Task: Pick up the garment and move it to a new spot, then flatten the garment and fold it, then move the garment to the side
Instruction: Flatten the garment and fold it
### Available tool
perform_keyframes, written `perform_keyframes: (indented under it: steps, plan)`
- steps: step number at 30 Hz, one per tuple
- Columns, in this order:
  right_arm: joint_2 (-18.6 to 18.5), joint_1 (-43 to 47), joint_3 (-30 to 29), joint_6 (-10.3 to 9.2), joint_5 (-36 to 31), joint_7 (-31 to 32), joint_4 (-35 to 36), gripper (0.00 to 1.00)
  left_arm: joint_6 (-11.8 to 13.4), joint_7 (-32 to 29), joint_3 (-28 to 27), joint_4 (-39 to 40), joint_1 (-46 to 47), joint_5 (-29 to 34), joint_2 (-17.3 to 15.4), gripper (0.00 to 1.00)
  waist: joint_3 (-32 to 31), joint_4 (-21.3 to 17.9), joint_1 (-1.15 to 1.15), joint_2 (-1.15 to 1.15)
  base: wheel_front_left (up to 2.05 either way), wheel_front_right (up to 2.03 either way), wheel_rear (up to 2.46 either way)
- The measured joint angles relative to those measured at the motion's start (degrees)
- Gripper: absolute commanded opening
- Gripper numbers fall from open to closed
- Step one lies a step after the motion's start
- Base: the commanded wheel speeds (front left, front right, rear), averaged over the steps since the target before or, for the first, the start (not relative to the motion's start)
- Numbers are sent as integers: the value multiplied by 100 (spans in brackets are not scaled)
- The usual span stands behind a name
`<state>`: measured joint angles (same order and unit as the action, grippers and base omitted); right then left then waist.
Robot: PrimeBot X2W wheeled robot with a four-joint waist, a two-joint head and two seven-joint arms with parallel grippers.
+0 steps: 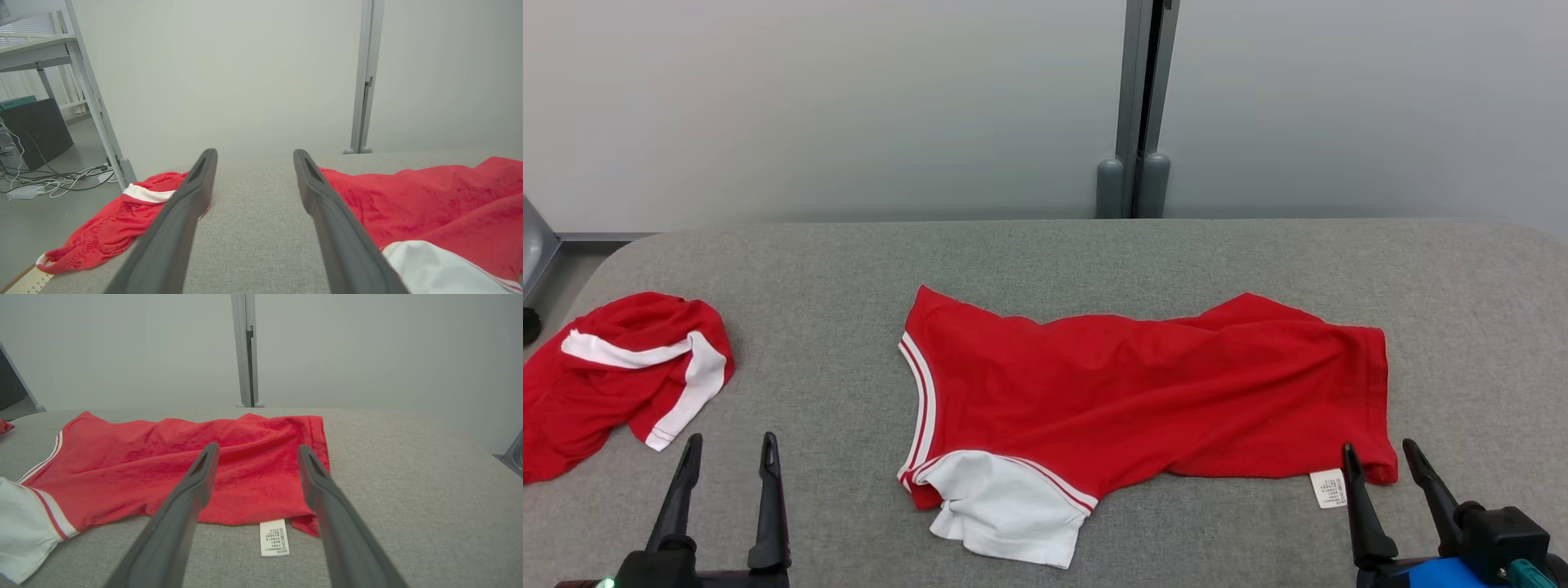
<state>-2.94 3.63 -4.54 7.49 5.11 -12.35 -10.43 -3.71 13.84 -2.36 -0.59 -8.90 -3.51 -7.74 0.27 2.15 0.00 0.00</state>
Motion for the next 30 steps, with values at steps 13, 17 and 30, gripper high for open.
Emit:
perform_keyframes:
  steps: [13,17,30]
  plan:
    - [3,-7,-45,0,94,302,104,100,-169,-528,144,485,-7,-272,-247,100,-21,84,0,0,0,0,0]
    - [4,-6,-47,0,101,409,171,100,-163,-627,166,549,-30,-272,-276,100,-19,97,0,0,0,0,0]
    - [4,-3,-46,0,110,504,243,100,-83,-678,164,624,-99,-333,-323,100,-48,82,0,0,0,0,0]
